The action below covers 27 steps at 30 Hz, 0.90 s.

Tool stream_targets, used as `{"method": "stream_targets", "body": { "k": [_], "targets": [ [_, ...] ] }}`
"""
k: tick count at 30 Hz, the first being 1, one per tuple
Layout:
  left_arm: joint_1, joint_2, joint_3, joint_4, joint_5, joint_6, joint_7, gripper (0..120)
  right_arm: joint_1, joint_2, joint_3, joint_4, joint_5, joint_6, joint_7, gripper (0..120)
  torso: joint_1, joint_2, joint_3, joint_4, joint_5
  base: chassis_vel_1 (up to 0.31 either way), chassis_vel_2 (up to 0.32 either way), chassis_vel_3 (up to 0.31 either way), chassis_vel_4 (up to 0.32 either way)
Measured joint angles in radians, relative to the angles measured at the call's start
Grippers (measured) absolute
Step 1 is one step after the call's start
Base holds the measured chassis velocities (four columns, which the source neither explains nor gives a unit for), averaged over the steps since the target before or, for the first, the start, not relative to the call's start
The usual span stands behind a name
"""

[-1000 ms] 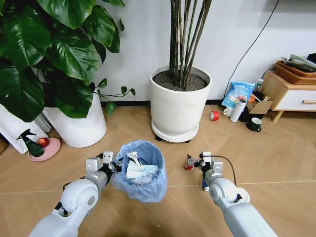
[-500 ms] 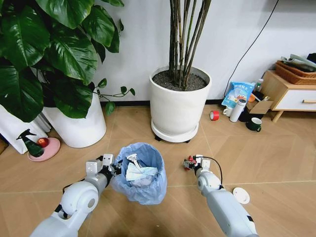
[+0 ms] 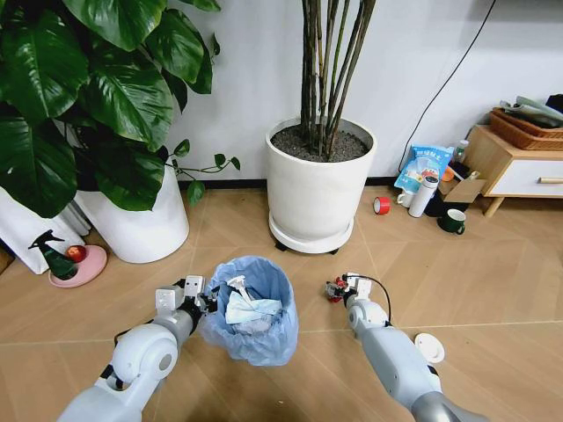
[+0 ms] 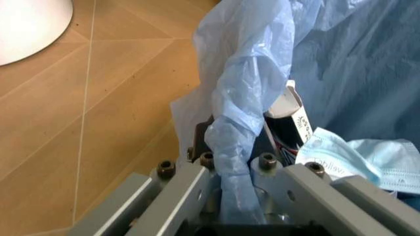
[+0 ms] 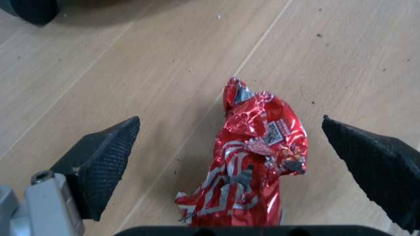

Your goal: Pick up the trash bin and place the garbage on the floor into it.

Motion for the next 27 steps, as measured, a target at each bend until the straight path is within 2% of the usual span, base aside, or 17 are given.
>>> {"method": "stream_targets", "body": {
  "k": [7,10,11,14,15,18,19,24,25,27],
  "targets": [
    [-0.002,0.001,0.000,0.002,0.000,0.000,0.000,0,0.016,0.009,0.000,-0.034,0.007,-0.002,0.001,97,0.000,0.000,0.000,-0.0002,-0.0001,0.000,0.000,0.000,0.000],
    [-0.002,0.001,0.000,0.003,0.000,0.000,0.000,0,0.021,0.013,0.000,-0.045,0.016,-0.002,-0.001,85,0.000,0.000,0.000,-0.0001,0.0000,0.000,0.000,0.000,0.000],
    [-0.002,0.001,0.000,0.003,0.000,0.000,0.000,0,0.021,0.013,0.000,-0.045,0.016,-0.002,-0.001,85,0.000,0.000,0.000,-0.0001,0.0000,0.000,0.000,0.000,0.000],
    [-0.002,0.004,0.000,0.003,0.000,0.000,-0.001,0,0.023,0.015,0.001,-0.055,0.025,-0.002,-0.005,70,0.000,0.000,0.000,-0.0001,0.0001,0.000,0.000,0.000,0.000],
    [-0.002,0.004,0.000,0.003,0.000,0.000,-0.001,0,0.023,0.015,0.001,-0.055,0.025,-0.002,-0.005,70,0.000,0.000,0.000,-0.0001,0.0001,0.000,0.000,0.000,0.000],
    [-0.003,0.008,0.000,0.002,-0.001,0.000,-0.001,0,0.024,0.016,0.004,-0.059,0.039,-0.003,-0.006,55,0.000,0.000,0.000,-0.0001,0.0000,0.000,0.000,0.000,0.000],
    [-0.003,0.008,0.000,0.002,-0.001,0.000,-0.001,0,0.024,0.016,0.004,-0.059,0.039,-0.003,-0.006,55,0.000,0.000,0.000,-0.0001,0.0000,0.000,0.000,0.000,0.000],
    [-0.004,0.009,0.000,0.002,-0.002,0.000,-0.001,0,0.019,0.015,0.009,-0.058,0.043,-0.003,-0.005,32,0.000,0.000,0.000,-0.0001,-0.0001,0.000,0.000,0.000,0.000],
    [-0.004,0.009,0.000,0.002,-0.002,0.000,-0.001,0,0.019,0.015,0.009,-0.058,0.043,-0.003,-0.005,32,0.000,0.000,0.000,-0.0001,-0.0001,0.000,0.000,0.000,0.000],
    [-0.004,0.008,0.000,0.002,-0.002,0.000,-0.001,0,0.015,0.015,0.011,-0.055,0.043,-0.001,-0.005,24,0.000,0.000,0.000,0.0000,0.0000,0.000,0.000,0.000,0.000]
  ]
}}
